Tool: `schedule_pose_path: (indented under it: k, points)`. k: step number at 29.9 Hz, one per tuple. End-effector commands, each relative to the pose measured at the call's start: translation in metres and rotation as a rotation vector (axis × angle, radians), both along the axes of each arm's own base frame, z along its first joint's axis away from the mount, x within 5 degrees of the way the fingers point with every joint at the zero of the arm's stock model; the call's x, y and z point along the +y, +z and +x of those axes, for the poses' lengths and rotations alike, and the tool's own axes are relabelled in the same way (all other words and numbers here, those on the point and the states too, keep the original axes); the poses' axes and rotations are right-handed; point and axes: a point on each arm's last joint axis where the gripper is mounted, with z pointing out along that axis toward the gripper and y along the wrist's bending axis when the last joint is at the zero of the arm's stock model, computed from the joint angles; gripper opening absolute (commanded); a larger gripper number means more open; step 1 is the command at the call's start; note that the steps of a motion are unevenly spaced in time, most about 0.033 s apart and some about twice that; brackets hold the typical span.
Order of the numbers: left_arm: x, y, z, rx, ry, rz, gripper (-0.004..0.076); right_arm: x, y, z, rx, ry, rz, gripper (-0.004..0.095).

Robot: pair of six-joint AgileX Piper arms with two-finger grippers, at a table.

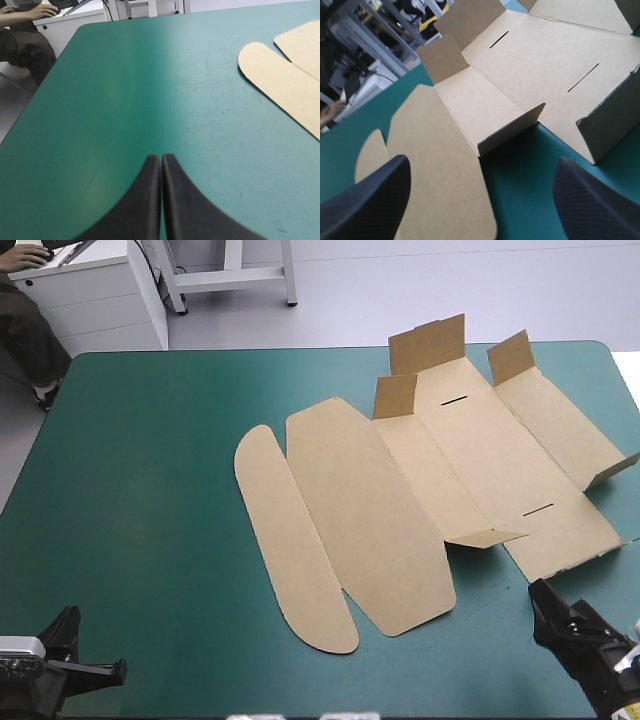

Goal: Fold the box

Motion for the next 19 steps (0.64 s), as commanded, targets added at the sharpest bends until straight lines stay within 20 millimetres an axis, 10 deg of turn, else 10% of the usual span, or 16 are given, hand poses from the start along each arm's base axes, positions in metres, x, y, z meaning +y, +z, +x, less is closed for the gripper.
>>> schedule_pose_path:
  k: [1, 19]
  points:
    - [0.0, 0.012, -0.003, -0.107, -0.01, -0.009, -0.001, -0.001, 0.017, 0.015, -0.054, -0.062, 0.181, 0.0728]
    - [0.0, 0.012, -0.003, -0.107, -0.009, -0.011, -0.001, 0.006, -0.018, 0.133, 0.345, -0.227, 0.603, 0.0728]
